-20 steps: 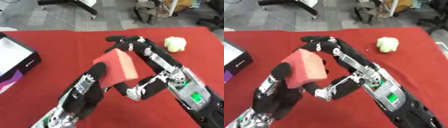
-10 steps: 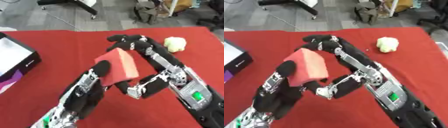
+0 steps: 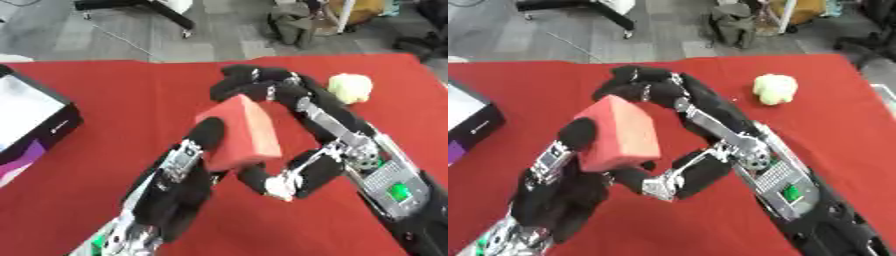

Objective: Pick up the objects with one hand, pass them to the other hand, and then place them into the box on the other side of the table.

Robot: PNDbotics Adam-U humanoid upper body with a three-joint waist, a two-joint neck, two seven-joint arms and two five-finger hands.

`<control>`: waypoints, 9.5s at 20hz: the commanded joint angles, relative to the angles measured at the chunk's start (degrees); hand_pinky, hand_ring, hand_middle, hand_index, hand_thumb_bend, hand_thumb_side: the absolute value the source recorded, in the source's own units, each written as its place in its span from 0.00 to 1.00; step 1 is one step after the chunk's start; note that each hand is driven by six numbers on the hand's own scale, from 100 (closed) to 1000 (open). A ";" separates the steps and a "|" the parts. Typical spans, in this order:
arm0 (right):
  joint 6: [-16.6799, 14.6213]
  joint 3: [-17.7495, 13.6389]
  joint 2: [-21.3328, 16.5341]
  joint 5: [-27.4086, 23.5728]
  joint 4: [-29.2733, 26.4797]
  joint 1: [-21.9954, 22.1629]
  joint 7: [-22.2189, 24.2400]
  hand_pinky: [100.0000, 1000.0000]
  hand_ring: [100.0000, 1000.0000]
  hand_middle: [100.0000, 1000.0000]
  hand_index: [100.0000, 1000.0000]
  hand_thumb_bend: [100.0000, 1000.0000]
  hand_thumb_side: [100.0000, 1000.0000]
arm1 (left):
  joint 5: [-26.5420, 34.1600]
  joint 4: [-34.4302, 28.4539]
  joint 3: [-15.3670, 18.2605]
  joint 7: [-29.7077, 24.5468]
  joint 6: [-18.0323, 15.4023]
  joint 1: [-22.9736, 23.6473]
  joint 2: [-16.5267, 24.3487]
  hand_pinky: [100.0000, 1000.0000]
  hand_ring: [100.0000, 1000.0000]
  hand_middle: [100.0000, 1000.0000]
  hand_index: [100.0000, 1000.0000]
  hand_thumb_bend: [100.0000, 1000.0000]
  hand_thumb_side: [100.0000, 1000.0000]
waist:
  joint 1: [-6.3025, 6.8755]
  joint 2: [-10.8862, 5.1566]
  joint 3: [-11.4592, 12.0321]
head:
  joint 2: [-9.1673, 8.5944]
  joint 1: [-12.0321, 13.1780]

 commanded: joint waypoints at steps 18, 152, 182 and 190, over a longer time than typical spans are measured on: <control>7.52 -5.47 2.13 3.06 -1.05 0.15 -16.46 0.96 0.81 0.87 1.00 0.52 0.35 | -2.49 -0.01 1.72 2.99 0.74 2.02 1.93 1.00 0.56 0.43 0.36 0.00 0.60 | 0.13 -0.61 -0.35 | -0.59 2.55; 12.69 -23.28 -12.51 23.97 35.99 -2.26 -38.32 0.76 0.50 0.17 0.27 0.00 0.00 | -32.77 -0.01 12.51 -2.46 -7.36 1.96 0.66 1.00 0.80 0.74 0.50 0.13 0.84 | 0.41 1.95 5.70 | -7.89 -12.78; 7.11 -2.99 -1.58 -1.47 -4.09 5.52 -11.87 0.80 0.50 0.17 0.27 0.00 0.00 | -37.10 -0.01 7.15 -1.39 3.67 1.45 1.81 1.00 0.94 0.91 0.57 0.26 0.65 | -0.97 -0.48 4.09 | -1.60 -1.97; 7.84 -2.84 -1.80 -5.40 -4.09 5.21 -8.48 0.81 0.50 0.16 0.27 0.00 0.00 | -48.45 -0.01 7.97 -4.14 4.16 2.65 3.04 1.00 0.96 0.94 0.61 0.35 0.51 | -1.04 -0.35 4.30 | -0.86 -2.21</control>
